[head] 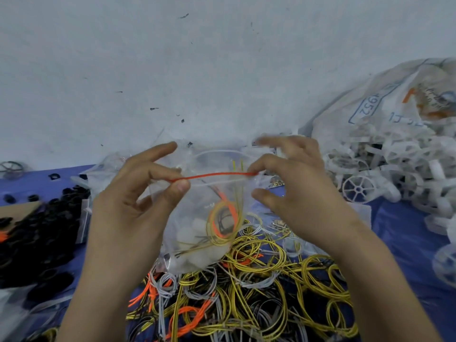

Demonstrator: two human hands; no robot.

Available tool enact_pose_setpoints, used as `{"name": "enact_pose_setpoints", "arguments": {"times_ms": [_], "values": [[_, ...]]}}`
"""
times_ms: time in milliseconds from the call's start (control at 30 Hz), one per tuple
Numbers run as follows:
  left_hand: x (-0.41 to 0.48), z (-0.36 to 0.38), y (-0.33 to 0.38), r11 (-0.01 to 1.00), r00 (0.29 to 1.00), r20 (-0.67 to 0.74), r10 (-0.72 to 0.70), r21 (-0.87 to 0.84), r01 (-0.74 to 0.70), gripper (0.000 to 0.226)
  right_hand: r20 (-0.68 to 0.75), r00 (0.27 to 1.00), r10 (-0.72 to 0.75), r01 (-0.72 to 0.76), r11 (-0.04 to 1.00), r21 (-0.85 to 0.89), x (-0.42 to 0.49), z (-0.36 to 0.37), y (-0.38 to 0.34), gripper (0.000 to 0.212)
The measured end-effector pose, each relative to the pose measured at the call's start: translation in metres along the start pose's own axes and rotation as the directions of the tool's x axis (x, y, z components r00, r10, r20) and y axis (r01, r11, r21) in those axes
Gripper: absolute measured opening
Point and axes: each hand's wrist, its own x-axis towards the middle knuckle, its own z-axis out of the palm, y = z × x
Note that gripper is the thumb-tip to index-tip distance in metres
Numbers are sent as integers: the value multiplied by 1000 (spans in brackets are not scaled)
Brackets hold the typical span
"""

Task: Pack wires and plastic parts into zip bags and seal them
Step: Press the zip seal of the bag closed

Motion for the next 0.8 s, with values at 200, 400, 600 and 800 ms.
{"name": "enact_pose_setpoints", "arguments": {"times_ms": [200, 400, 600, 800], "values": [[1, -6, 1, 1000, 999, 35, 0, -21, 1, 12, -36, 988, 151, -135, 948, 287, 4, 2, 14, 26], [0, -7, 1, 976, 1000, -19, -18, 219, 22, 22, -85, 935, 343, -257, 826, 502, 9, 11, 17, 27], [1, -11, 7, 943, 987, 46, 156, 290, -163, 13, -153, 980, 127, -64, 932, 358, 4, -6, 6, 36], [-1, -7, 15, 900, 960, 120, 252, 335, -278, 9, -89, 995, 37, -42, 997, -59, -5, -12, -6, 21]]}}
